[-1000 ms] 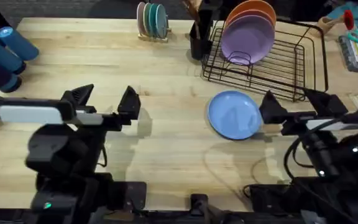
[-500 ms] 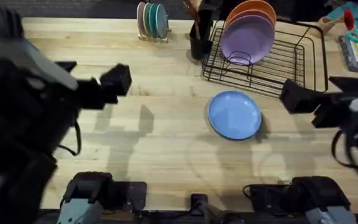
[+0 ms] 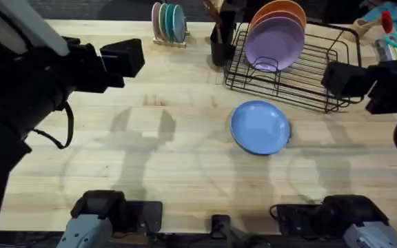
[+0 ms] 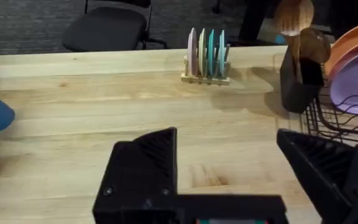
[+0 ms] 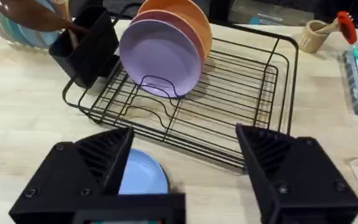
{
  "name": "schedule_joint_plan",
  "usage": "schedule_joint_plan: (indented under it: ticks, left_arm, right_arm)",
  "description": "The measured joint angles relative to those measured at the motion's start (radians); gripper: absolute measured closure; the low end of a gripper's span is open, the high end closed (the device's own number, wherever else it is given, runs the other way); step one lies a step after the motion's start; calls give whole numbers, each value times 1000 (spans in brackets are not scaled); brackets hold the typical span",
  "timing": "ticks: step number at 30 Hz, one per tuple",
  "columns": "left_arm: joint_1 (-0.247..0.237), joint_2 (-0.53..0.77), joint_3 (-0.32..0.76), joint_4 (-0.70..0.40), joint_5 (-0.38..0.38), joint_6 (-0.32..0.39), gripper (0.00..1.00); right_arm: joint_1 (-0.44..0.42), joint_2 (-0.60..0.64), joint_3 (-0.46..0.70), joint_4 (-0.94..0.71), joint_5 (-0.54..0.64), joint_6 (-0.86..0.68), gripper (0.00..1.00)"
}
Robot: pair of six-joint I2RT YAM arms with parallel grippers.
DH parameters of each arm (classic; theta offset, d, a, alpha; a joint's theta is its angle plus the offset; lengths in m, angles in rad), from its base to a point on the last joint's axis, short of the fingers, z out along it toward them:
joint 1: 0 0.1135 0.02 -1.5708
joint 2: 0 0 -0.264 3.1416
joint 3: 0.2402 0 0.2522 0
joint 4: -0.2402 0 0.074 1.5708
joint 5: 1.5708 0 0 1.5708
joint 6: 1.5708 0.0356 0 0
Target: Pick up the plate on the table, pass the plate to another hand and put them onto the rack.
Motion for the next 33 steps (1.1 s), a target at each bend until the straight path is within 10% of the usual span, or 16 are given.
schedule_joint_plan:
  ticks: [24, 29, 30, 33]
  left_arm:
    - [-7, 103, 15, -150, 59, -14, 6]
    - [-84, 204, 41, -149, 113, -44, 6]
    - [-205, 298, 53, -134, 123, -73, 6]
    - [-269, 358, 53, -106, 118, -125, 6]
  right_arm:
    - [0, 0, 0, 54, 0, 0, 3]
    - [0, 0, 0, 58, 0, 0, 3]
    - [0, 0, 0, 59, 0, 0, 3]
    - [0, 0, 0, 59, 0, 0, 4]
